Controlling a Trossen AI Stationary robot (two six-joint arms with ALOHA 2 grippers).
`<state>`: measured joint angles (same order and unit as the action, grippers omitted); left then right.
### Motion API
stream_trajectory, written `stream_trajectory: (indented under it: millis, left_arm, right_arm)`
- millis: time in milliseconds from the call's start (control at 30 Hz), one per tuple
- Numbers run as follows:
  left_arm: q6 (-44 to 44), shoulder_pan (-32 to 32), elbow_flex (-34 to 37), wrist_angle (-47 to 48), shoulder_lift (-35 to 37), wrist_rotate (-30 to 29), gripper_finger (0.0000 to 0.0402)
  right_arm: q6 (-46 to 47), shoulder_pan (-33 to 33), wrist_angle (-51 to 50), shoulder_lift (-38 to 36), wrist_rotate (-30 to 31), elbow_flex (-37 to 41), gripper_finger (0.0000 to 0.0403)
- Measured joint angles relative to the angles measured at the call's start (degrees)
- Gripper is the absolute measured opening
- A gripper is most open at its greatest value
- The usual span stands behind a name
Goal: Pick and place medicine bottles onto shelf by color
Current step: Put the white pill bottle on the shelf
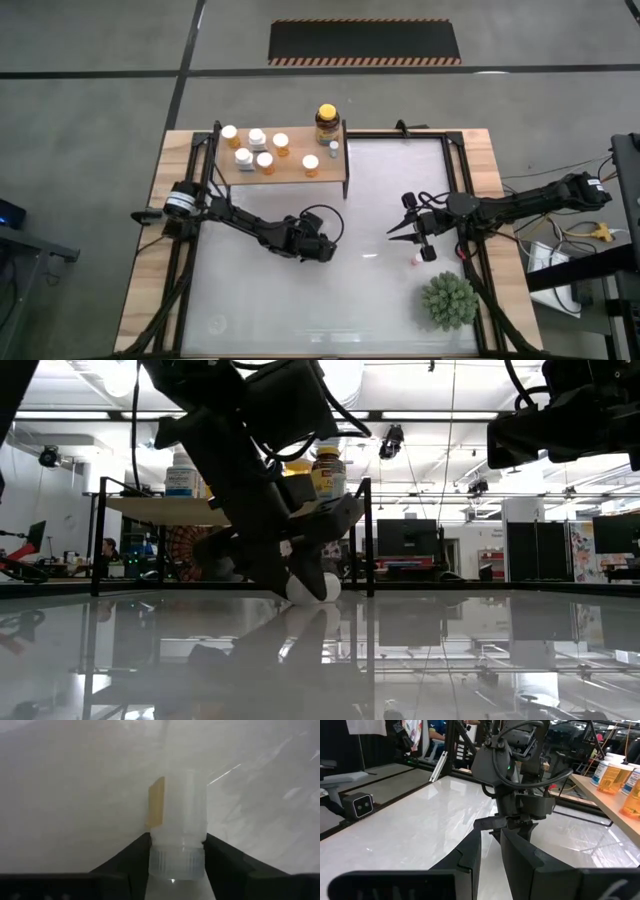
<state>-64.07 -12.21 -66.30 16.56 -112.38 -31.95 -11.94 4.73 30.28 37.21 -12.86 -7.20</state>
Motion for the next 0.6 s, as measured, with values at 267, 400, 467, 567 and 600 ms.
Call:
stream_trajectory:
  millis: [267,400,467,567,600]
  left_arm:
    - [4.06,-0.29,-0.32,0.16,0.02,0.08,0.0117]
    - [10.74,-0.94,-1.46,0.67,1.2,3.42,0.0117]
    - [16.11,-1.46,-2.68,0.79,2.47,6.16,0.0117]
    - [26.88,-2.62,-4.97,0.44,4.66,10.48,0.0117]
    - [30.34,-3.17,-5.72,0.49,5.15,11.31,0.0117]
  right_arm:
    - [0.03,0.0,-0.33,0.0,0.0,0.0,0.0066]
    - [2.54,0.0,-2.37,0.09,0.66,0.0,0.0067]
    - [3.63,0.0,-2.63,0.4,1.66,0.02,0.0075]
    - [5.07,0.0,-2.41,1.59,2.68,-0.14,0.0101]
    - [5.48,0.0,-2.4,2.43,2.98,-0.59,0.0112]
